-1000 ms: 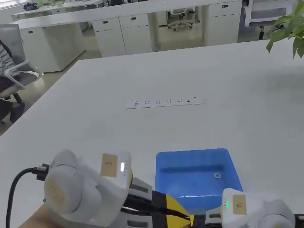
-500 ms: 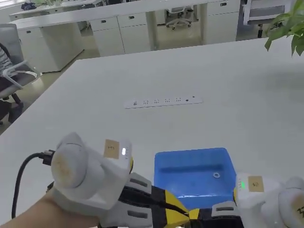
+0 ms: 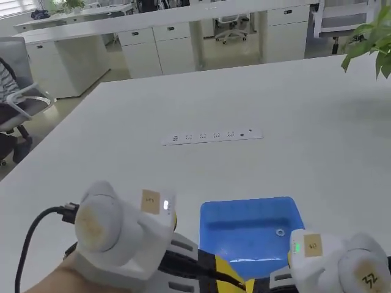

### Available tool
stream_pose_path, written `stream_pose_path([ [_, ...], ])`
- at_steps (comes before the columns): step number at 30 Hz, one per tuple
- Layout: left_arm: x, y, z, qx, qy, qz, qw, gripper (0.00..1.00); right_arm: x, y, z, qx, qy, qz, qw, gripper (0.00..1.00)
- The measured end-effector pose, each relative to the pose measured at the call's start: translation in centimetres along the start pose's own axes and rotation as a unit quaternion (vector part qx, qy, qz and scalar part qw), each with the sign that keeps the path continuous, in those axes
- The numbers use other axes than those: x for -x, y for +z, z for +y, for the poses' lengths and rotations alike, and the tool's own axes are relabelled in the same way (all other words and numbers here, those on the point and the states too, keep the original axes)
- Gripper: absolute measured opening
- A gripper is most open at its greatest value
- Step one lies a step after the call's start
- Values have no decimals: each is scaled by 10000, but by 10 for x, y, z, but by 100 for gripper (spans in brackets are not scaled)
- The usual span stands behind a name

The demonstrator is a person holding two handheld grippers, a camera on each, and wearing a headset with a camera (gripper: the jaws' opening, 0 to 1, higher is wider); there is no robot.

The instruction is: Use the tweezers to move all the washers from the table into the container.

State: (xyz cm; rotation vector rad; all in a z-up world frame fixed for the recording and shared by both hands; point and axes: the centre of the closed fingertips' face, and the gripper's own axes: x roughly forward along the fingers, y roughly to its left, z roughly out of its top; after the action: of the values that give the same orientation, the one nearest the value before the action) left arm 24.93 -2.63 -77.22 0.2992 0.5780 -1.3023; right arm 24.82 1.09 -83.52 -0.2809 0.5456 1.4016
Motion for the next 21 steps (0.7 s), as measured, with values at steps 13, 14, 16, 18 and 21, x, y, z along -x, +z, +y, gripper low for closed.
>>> stream_pose_path([
  [13, 50, -13, -8, 1863, 1430, -1527, 9599, 46, 7, -1, -22, -1631, 6, -642, 9845, 2],
  [14, 57, -16, -11, 2052, 1610, -1678, 9507, 50, 9, -2, -26, -1858, -20, -708, 9800, 2],
  [16, 65, -23, -14, 2166, 1870, -1769, 9417, 59, 13, 0, -28, -2015, -38, -775, 9764, 2],
  [18, 75, -34, -17, 2248, 2241, -1753, 9319, 65, 19, 3, -31, -2023, -45, -807, 9760, 2],
  [21, 84, -40, -22, 2047, 2678, -1765, 9248, 76, 27, 10, -32, -2031, -31, -827, 9757, 2],
])
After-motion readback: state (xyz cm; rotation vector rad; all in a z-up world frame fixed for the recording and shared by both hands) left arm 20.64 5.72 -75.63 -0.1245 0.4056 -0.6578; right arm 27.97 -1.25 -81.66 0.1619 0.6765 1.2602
